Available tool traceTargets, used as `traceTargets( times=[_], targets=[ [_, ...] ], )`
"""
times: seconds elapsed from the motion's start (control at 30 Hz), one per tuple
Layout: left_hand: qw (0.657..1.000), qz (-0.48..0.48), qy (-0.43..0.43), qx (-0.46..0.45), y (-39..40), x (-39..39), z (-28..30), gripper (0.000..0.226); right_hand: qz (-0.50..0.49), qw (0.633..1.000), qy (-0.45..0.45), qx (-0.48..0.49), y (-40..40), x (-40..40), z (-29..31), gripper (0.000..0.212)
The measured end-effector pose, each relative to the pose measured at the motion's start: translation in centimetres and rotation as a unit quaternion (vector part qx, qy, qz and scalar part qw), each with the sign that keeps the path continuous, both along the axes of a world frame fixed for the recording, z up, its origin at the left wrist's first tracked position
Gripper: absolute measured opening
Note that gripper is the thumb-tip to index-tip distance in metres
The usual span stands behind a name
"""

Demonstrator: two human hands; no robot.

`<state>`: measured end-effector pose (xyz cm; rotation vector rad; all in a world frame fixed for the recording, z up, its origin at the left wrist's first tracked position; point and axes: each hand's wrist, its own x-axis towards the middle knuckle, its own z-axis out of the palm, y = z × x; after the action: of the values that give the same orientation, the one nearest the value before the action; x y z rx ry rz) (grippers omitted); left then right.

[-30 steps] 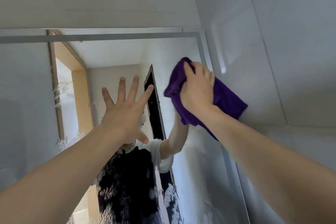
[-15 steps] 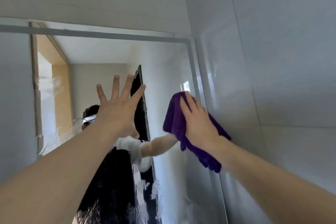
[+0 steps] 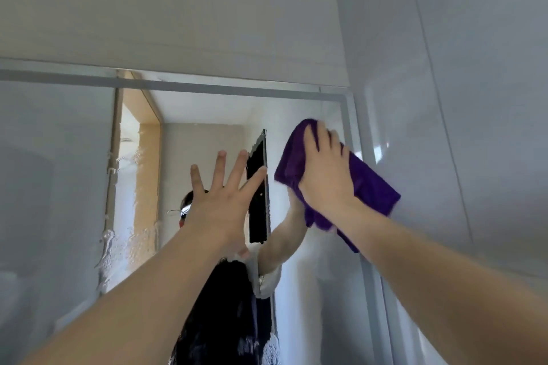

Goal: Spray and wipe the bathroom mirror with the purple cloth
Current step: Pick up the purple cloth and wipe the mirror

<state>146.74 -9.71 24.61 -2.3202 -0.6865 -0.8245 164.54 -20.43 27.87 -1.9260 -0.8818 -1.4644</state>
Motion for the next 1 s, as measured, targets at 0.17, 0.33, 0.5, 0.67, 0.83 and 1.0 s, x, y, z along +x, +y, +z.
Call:
traceTargets(
  times=[0.17, 0.33, 0.5, 0.67, 0.83, 1.0],
  targets=[
    [1.0, 0.0, -0.001, 0.005, -0.1, 0.0, -0.1, 0.144, 0.008, 0.983, -0.124, -0.134, -1.9, 2.2, -7.5, 0.091],
    [1.0, 0.0, -0.005, 0.001, 0.1, 0.0, 0.2, 0.146, -0.028, 0.998, -0.03, -0.037, -3.5, 4.6, -4.8, 0.096],
    [1.0, -0.004, -0.005, 0.007, 0.4, 0.1, 0.0, 0.145, -0.007, 0.995, 0.04, 0.089, -2.4, 3.1, 3.7, 0.084],
    [1.0, 0.014, 0.01, 0.0, 0.0, 0.3, 0.0, 0.154, 0.014, 0.993, 0.015, 0.113, 0.1, -0.1, 6.7, 0.077],
    [1.0, 0.005, 0.0, 0.019, 0.3, 0.5, 0.0, 0.147, 0.05, 0.992, -0.115, -0.011, 0.4, -0.9, 1.8, 0.085],
    [1.0, 0.013, 0.002, 0.026, 0.3, 0.1, -0.1, 0.143, 0.049, 0.991, -0.11, -0.052, -2.3, 2.0, 0.6, 0.089]
  ],
)
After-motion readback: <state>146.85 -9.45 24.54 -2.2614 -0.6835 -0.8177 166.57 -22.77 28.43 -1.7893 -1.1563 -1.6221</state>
